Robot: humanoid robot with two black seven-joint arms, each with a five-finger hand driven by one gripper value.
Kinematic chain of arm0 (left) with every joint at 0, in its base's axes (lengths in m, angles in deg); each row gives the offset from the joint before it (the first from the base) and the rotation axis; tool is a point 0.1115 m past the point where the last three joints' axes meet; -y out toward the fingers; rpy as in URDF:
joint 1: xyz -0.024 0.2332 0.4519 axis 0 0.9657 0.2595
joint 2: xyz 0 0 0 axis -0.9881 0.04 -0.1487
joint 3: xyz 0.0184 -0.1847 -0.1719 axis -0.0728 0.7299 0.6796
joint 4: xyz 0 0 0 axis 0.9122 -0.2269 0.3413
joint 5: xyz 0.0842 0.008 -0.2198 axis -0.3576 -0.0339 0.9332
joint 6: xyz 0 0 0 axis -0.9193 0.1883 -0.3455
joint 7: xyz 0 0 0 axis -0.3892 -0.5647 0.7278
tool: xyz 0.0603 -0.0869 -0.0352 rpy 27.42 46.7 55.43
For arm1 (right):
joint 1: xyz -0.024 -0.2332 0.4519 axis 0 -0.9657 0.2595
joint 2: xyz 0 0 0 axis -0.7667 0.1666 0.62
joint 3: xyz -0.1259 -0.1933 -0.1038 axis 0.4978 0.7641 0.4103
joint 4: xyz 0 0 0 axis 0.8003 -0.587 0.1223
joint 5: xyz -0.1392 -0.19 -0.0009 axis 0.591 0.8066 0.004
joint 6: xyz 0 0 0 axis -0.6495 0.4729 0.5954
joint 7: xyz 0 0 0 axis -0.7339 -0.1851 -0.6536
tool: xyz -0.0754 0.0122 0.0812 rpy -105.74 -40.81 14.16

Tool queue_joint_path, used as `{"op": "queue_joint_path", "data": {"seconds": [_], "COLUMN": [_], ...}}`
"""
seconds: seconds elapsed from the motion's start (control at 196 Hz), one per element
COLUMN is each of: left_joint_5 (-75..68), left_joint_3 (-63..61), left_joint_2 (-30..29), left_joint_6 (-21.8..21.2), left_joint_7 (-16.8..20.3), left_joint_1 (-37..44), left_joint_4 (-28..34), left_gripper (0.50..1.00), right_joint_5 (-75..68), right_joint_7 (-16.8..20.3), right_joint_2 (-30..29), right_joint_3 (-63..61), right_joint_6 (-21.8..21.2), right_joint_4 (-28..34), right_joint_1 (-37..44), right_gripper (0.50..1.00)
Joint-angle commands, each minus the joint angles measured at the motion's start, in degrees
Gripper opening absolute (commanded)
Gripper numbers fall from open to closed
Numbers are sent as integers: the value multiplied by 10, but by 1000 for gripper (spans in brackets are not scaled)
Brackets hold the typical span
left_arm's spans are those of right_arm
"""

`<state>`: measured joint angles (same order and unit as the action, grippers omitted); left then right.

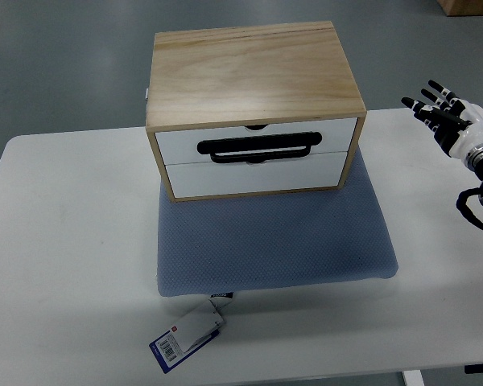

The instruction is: Open wood drawer with right hand

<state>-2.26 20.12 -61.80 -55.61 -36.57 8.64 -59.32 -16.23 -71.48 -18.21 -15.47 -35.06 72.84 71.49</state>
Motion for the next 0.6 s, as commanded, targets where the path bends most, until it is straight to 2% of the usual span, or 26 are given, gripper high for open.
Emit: {"op": "queue_joint_path", "data": {"seconds": [0.0,0.595], "left_joint_5": [-2,-1], "left_joint_3": [-1,1], "left_joint_2": [0,0], "left_joint_6": [4,0], "left_joint_7": [-4,-4], "left_joint_1": [0,0], "left_joint_4": [-2,1], "left_gripper": [1000,1000], "right_joint_5": [0,0], "right_joint_7": [0,0], "right_joint_2": [0,3], "right_joint_3": [0,0], "right_joint_6": [0,0], "right_joint_4": [1,1], "right_joint_1": [0,-1], "right_gripper": [932,932]}}
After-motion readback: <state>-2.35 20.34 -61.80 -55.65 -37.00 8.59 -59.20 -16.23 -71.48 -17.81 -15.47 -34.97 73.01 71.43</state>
